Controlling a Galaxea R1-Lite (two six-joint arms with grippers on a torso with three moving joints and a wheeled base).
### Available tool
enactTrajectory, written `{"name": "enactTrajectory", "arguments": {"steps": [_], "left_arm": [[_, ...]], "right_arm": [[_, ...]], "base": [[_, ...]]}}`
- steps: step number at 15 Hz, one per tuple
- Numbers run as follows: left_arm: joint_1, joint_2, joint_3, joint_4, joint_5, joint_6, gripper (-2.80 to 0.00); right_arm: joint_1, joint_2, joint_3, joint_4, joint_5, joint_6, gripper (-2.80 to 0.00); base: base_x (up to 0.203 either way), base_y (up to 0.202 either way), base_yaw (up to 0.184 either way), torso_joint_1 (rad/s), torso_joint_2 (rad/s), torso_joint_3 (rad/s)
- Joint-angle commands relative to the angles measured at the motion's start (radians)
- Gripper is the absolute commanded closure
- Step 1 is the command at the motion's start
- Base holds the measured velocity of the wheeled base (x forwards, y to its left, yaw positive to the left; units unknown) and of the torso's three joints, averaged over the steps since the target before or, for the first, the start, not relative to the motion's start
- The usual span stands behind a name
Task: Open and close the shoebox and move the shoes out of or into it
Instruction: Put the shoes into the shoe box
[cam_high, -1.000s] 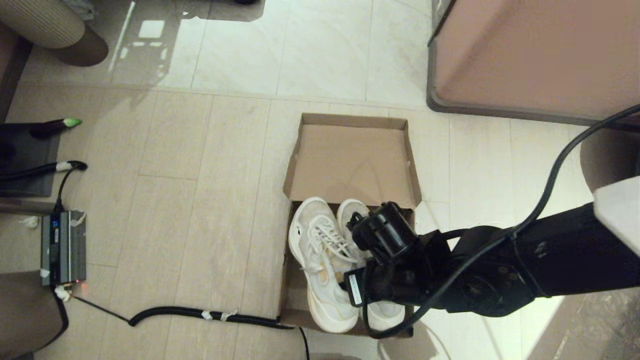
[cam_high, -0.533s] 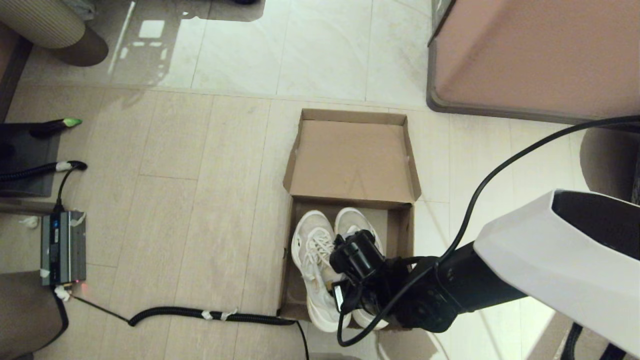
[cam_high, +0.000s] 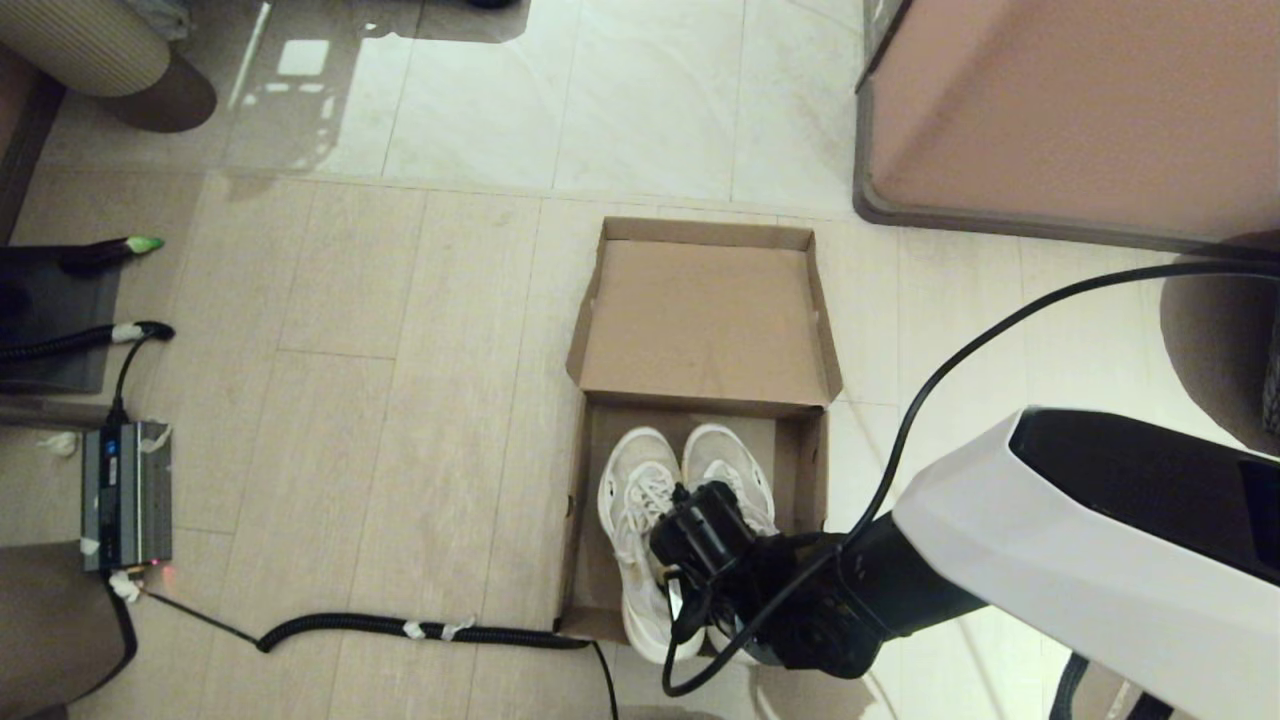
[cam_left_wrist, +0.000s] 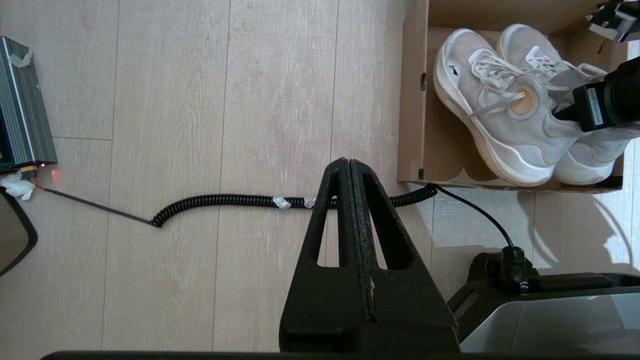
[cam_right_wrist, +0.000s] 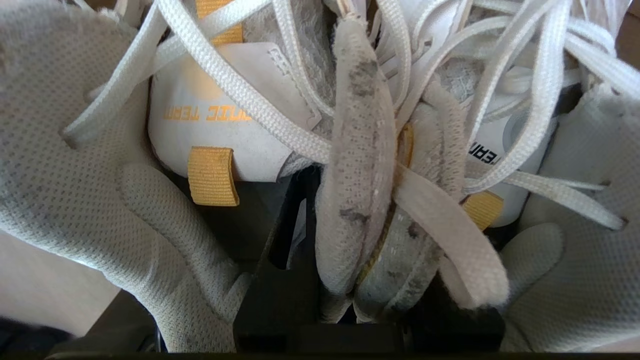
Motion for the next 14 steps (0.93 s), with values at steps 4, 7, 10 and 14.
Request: {"name": "enactTrajectory", "arguments": {"steps": [4, 7, 10, 14], "left_arm": [[0.000, 0.000, 0.001, -0.002, 0.000, 0.000, 0.00], [0.000, 0.000, 0.001, -0.002, 0.000, 0.000, 0.00], [0.000, 0.000, 0.001, -0.002, 0.000, 0.000, 0.00], [0.000, 0.000, 0.001, -0.003, 0.000, 0.000, 0.00]], "right_arm": [[0.000, 0.009, -0.030, 0.001, -0.046, 0.059, -2.80], [0.000, 0.004, -0.029, 0.003, -0.046, 0.059, -2.80], [0.000, -0.050, -0.020, 0.014, -0.043, 0.053, -2.80], [0.000, -0.230, -0.007, 0.117, -0.020, 0.064, -2.80]], "base": [[0.000, 0.000, 0.000, 0.000, 0.00, 0.000], [0.000, 0.000, 0.000, 0.000, 0.00, 0.000], [0.000, 0.000, 0.000, 0.000, 0.00, 0.000], [0.000, 0.000, 0.000, 0.000, 0.00, 0.000]]}}
